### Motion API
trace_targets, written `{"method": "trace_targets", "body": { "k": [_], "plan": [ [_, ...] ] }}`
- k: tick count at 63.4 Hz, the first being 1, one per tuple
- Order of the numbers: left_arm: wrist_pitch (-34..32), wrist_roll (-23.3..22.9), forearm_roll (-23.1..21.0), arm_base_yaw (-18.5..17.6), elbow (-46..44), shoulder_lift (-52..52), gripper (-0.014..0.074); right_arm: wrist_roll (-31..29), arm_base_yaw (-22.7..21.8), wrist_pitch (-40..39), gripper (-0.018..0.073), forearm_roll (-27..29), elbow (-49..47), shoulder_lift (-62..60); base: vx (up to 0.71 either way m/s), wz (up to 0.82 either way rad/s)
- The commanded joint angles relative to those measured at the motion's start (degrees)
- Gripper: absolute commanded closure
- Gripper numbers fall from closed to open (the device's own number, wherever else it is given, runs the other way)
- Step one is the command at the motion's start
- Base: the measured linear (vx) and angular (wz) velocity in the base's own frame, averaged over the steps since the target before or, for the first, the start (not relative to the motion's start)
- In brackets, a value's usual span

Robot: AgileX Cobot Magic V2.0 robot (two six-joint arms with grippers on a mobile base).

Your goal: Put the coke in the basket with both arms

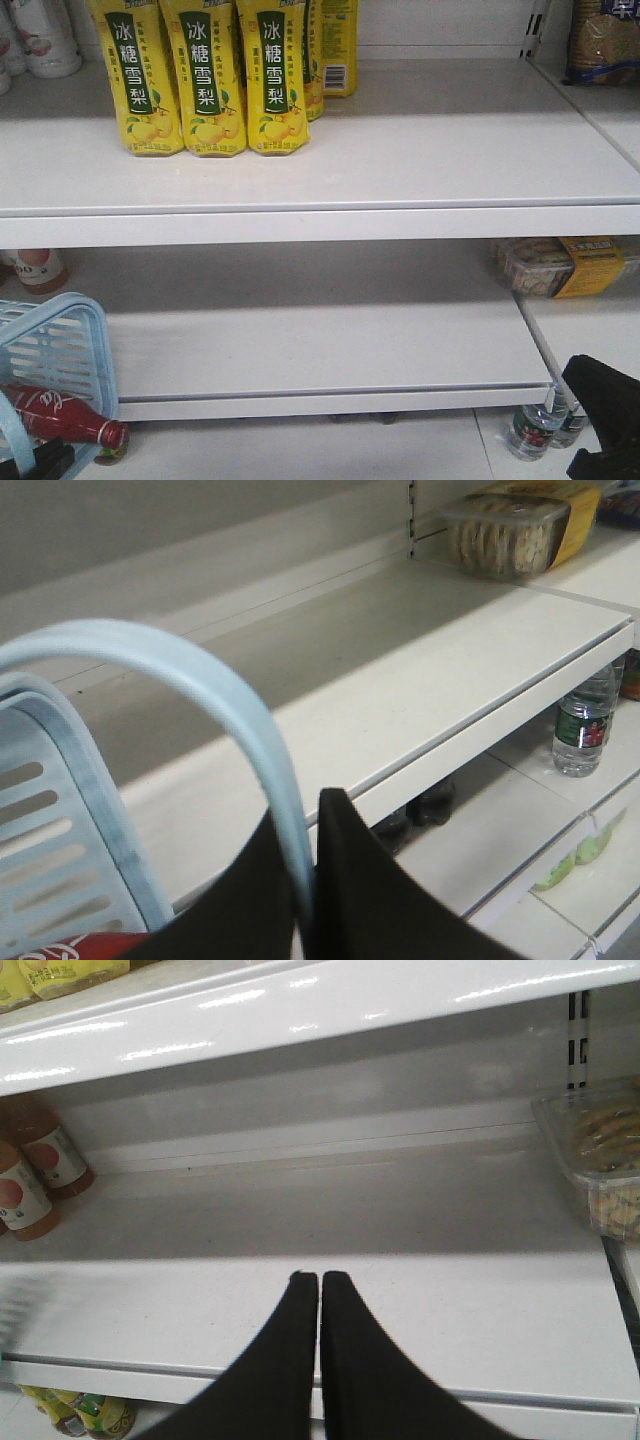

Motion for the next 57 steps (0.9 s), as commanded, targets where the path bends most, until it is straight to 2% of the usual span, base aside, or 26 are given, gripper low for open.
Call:
{"method": "trace_targets", "body": {
  "k": [1,6,18,37,57],
  "plan": [
    [-5.8,6.5,-0.8,-0.1,0.5,-2.6,0.0603,-0.4,0.1,0.9,0.0564,1.6,-1.6,0.2,0.00,0.00],
    [-4.5,7.8,-1.7,-0.1,0.5,-4.6,0.0603,-0.4,0.1,0.9,0.0564,1.6,-1.6,0.2,0.00,0.00],
    [-0.6,7.3,-3.4,2.8,0.5,-8.8,0.0603,-0.4,0.1,0.9,0.0564,1.6,-1.6,0.2,0.00,0.00],
    [0.8,7.1,-4.6,4.7,0.6,-15.6,0.0603,-0.4,0.1,0.9,0.0564,1.6,-1.6,0.2,0.00,0.00],
    [5.0,7.1,-4.4,10.8,0.6,-21.2,0.0603,-0.4,0.1,0.9,0.0564,1.6,-1.6,0.2,0.00,0.00]
  ]
}}
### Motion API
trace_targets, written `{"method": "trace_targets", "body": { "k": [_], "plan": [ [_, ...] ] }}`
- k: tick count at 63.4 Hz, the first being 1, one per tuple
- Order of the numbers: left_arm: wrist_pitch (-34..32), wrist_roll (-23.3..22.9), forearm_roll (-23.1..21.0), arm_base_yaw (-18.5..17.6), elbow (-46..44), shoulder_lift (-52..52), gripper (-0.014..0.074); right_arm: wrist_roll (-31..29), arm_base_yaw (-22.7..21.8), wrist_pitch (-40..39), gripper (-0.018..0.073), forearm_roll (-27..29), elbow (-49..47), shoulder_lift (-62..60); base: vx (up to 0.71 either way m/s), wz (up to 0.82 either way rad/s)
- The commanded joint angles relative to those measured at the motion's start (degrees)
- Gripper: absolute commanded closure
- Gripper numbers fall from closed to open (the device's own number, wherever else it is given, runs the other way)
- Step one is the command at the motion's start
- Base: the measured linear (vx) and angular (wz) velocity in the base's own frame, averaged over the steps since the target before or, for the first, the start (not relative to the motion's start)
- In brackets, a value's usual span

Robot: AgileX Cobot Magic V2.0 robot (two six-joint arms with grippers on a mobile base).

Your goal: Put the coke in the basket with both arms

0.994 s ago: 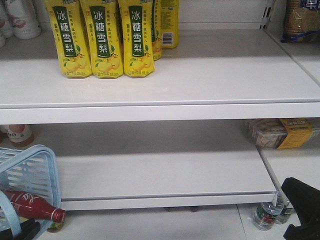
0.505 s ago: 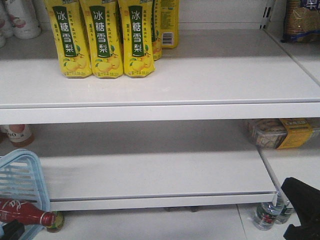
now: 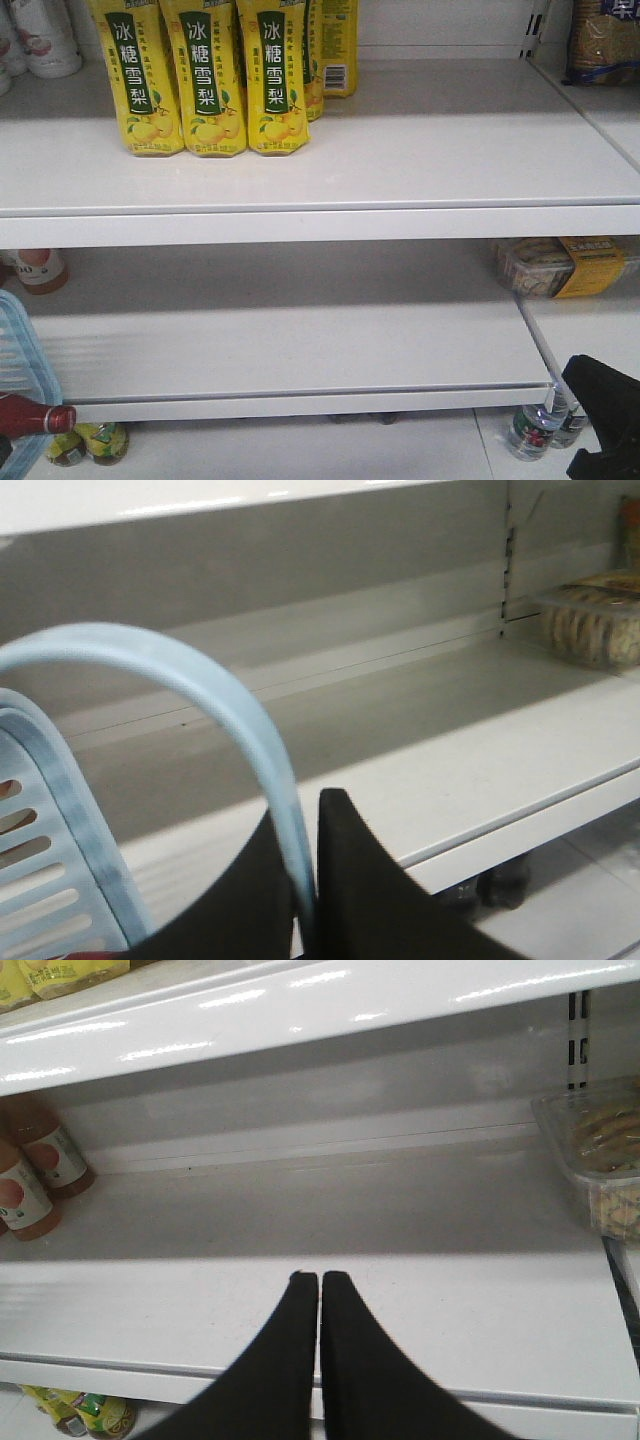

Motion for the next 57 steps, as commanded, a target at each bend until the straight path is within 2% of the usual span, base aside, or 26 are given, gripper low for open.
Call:
{"method": "trace_targets", "body": {
  "k": [1,39,48,57],
  "plan": [
    [-6.8,2.9,2.5,1.9,0.5,-1.4,0.0603,-0.4,0.1,0.9,0.0564,1.6,-1.6,0.2,0.00,0.00],
    [-6.1,2.9,2.6,18.9,0.5,-1.4,0.0603,-0.4,0.1,0.9,0.0564,1.6,-1.6,0.2,0.00,0.00],
    [-6.1,2.9,2.6,22.0,0.5,-1.4,0.0603,-0.4,0.1,0.9,0.0564,1.6,-1.6,0.2,0.00,0.00],
    [-6.1,2.9,2.6,23.1,0.5,-1.4,0.0603,-0.4,0.1,0.9,0.0564,1.6,-1.6,0.2,0.00,0.00]
  ]
}}
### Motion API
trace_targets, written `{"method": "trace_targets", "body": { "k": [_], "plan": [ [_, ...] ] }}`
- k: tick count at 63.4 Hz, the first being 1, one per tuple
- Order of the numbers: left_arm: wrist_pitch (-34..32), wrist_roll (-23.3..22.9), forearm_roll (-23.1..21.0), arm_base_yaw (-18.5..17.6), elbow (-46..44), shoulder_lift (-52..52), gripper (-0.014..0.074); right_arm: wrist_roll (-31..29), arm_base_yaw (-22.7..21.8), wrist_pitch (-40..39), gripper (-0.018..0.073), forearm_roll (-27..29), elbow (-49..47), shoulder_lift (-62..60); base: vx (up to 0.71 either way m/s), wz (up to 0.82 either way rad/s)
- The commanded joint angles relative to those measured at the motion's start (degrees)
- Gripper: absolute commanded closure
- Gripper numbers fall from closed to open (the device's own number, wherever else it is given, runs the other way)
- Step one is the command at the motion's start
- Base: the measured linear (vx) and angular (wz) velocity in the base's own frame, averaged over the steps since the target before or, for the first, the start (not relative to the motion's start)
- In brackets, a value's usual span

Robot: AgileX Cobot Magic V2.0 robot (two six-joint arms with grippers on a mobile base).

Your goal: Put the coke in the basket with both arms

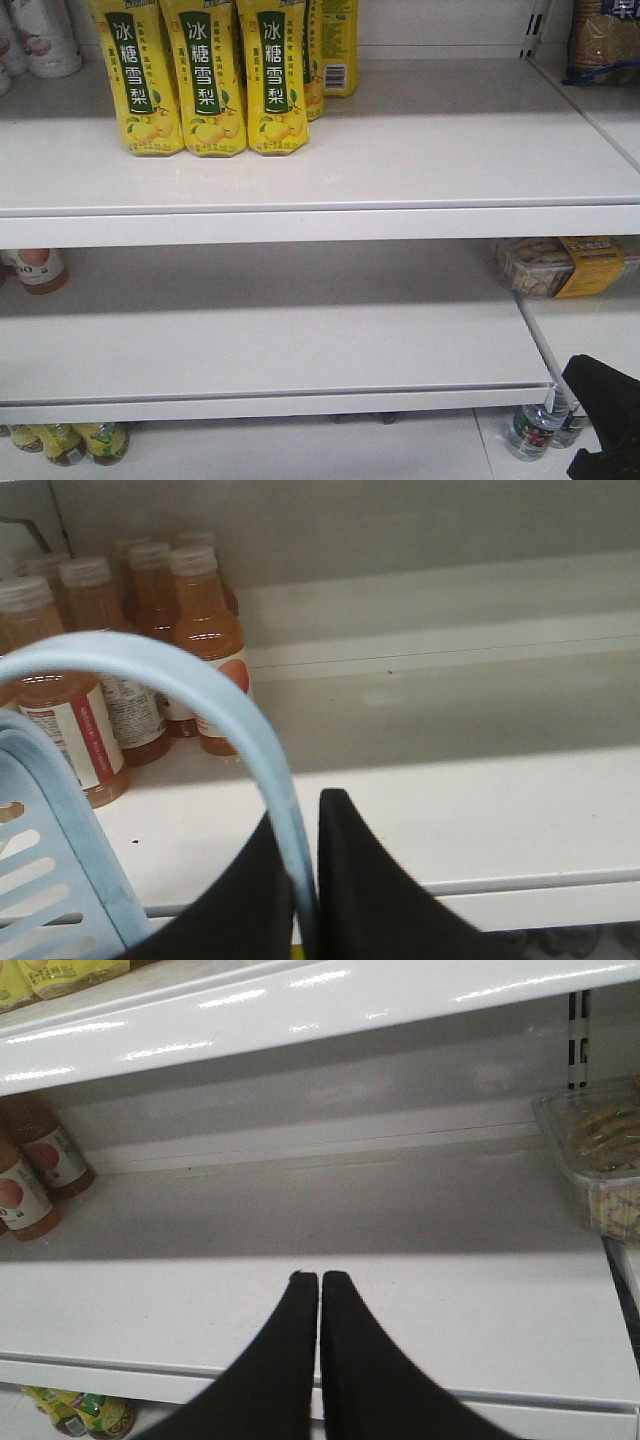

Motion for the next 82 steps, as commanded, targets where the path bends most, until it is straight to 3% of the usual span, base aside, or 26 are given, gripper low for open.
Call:
{"method": "trace_targets", "body": {
  "k": [1,82],
  "plan": [
    [-8.8,2.8,2.6,0.5,0.5,-1.3,0.0603,-0.4,0.1,0.9,0.0564,1.6,-1.6,0.2,0.00,0.00],
    [-8.8,2.6,0.7,0.3,0.5,-1.3,0.0603,-0.4,0.1,0.9,0.0564,1.6,-1.6,0.2,0.00,0.00]
  ]
}}
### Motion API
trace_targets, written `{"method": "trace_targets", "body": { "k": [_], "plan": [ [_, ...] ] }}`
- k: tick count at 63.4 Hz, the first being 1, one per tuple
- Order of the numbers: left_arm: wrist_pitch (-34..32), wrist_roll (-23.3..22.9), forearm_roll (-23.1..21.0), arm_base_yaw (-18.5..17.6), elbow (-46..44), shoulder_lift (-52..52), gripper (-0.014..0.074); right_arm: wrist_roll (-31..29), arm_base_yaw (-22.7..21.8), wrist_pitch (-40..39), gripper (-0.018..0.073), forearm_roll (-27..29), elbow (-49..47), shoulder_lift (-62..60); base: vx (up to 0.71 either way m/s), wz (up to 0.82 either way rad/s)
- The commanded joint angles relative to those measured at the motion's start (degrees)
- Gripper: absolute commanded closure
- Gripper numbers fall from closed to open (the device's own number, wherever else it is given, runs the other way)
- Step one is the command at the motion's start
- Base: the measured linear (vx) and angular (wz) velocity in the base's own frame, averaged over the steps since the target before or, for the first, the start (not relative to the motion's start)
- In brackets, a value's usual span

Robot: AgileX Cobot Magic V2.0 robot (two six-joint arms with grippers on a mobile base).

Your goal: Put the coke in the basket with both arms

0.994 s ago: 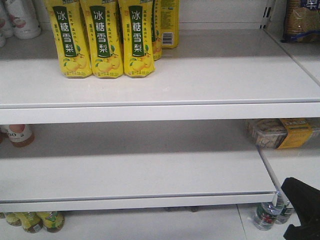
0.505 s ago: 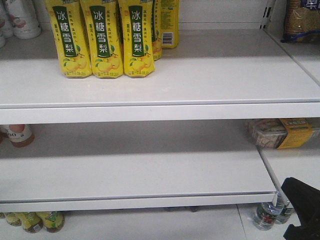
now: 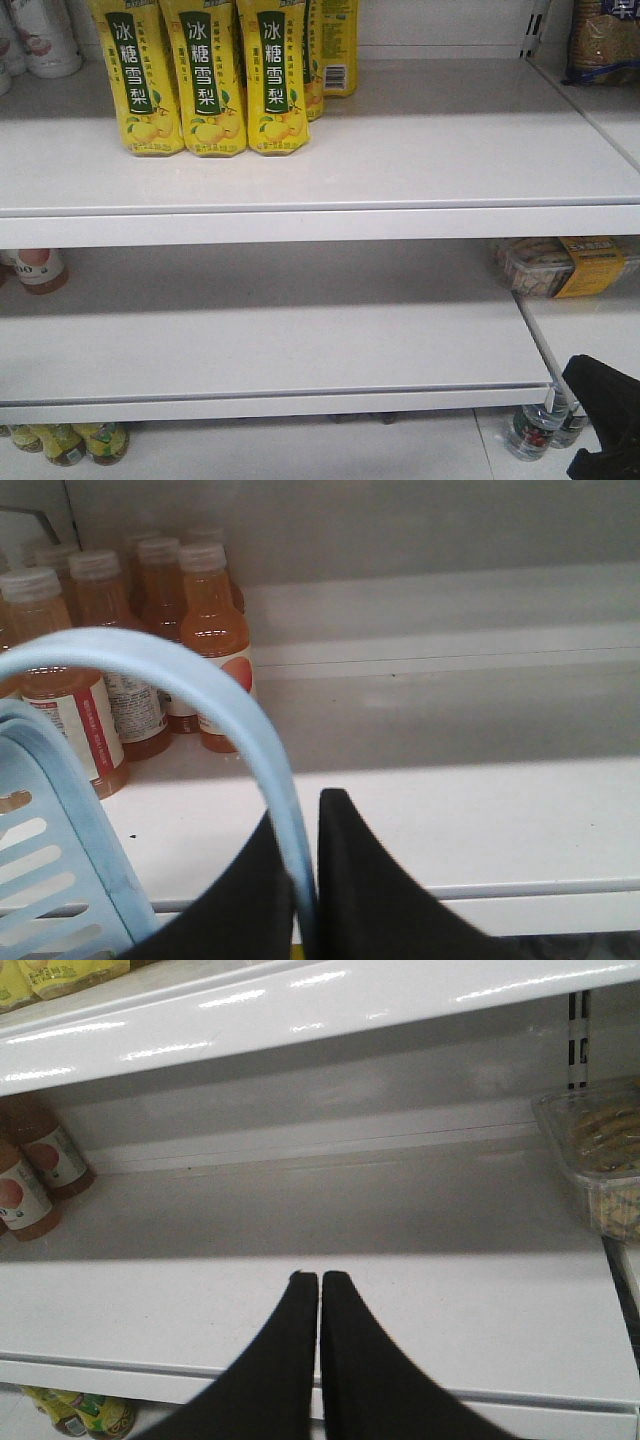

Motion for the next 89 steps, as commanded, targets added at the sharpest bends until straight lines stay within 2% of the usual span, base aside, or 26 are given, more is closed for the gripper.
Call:
{"method": "trace_targets", "body": {
  "k": [1,72,75,79,85,86,87,88,89],
  "plan": [
    [-8.8,2.6,2.4,-0.2,0.5,-1.3,0.0603,-0.4,0.1,0.9,0.0564,1.6,-1.6,0.2,0.00,0.00],
    [-8.7,2.6,2.4,-0.2,0.5,-1.2,0.0603,-0.4,0.1,0.9,0.0564,0.8,-1.6,0.2,0.00,0.00],
    [-8.7,2.6,2.4,-0.2,0.5,-1.2,0.0603,-0.3,0.1,0.9,0.0564,-1.4,-1.6,0.1,0.00,0.00],
    [-8.7,2.6,2.4,-0.2,0.5,-1.2,0.0603,1.4,0.1,1.9,0.0564,-7.3,-1.5,0.1,0.00,0.00],
    [-8.7,2.6,2.4,-0.2,0.5,-1.2,0.0603,10.8,-0.1,2.5,0.0564,-23.4,-1.5,0.1,0.00,0.00],
    [-8.7,2.6,2.4,-0.2,0.5,-1.2,0.0603,13.0,-0.2,2.3,0.0564,-27.4,-1.5,0.1,0.00,0.00],
    [-8.7,2.6,2.4,-0.2,0.5,-1.2,0.0603,15.5,-0.3,2.1,0.0564,-28.8,-1.5,0.1,0.00,0.00],
    [-8.7,2.6,2.4,-0.2,0.5,-1.2,0.0603,19.3,-0.6,1.9,0.0564,-34.3,-1.5,0.1,0.00,0.00],
    [-8.7,2.6,2.4,-0.2,0.5,-1.2,0.0603,22.0,-0.9,1.9,0.0564,-37.1,-1.5,0.1,0.00,0.00]
  ]
}}
